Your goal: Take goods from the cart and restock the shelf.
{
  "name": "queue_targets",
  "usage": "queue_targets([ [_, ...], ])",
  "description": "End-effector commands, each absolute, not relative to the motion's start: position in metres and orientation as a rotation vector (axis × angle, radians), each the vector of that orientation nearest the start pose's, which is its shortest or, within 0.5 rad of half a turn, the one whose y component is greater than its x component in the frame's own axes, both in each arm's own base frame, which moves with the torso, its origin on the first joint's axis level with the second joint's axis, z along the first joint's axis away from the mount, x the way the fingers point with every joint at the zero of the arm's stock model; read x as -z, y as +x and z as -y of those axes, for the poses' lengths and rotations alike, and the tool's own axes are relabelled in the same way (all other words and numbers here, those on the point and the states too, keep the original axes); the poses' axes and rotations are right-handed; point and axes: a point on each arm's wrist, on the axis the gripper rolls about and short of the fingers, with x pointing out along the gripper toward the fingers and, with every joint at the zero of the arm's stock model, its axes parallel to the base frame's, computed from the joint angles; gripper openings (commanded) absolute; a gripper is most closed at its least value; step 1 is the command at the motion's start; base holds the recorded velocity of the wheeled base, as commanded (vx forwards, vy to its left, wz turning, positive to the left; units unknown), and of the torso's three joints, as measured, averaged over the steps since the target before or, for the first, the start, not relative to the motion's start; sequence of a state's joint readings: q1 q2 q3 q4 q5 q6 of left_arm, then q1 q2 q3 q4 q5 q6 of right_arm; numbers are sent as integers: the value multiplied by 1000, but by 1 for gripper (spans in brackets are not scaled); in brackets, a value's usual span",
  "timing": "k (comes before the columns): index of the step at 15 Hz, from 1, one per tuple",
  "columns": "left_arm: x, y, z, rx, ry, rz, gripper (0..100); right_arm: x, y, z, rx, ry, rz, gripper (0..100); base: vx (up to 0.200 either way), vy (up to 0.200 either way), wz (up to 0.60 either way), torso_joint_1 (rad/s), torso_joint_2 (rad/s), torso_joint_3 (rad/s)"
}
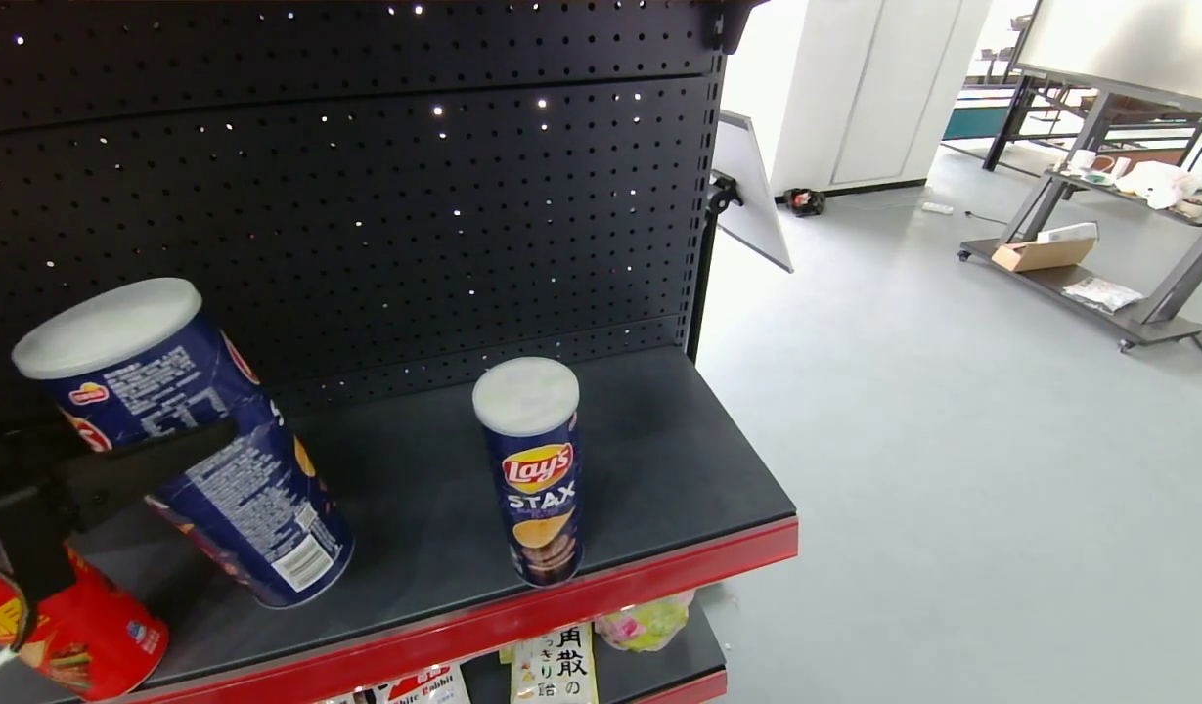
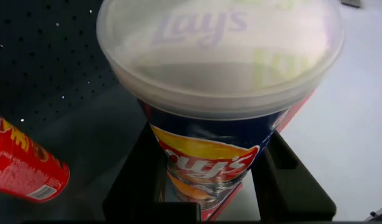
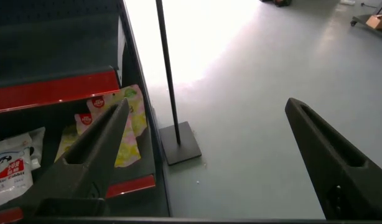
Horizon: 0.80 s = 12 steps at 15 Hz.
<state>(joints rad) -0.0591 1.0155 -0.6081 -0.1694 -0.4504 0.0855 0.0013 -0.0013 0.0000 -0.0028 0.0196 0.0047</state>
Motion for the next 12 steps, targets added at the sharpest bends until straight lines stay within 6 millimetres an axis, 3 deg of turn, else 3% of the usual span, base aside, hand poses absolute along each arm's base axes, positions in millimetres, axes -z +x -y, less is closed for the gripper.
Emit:
queue_targets([
  [1,-223,161,26,559,33,-309,0,-76,-23,0,-21,5,3,100,0,0,0,0,0,0],
  [5,-229,198,46,621,47,-313,0,-76,-23,0,-21,5,3,100,0,0,0,0,0,0],
  [12,-210,261,77,689,79,-268,0,-76,-23,0,-21,5,3,100,0,0,0,0,0,0],
])
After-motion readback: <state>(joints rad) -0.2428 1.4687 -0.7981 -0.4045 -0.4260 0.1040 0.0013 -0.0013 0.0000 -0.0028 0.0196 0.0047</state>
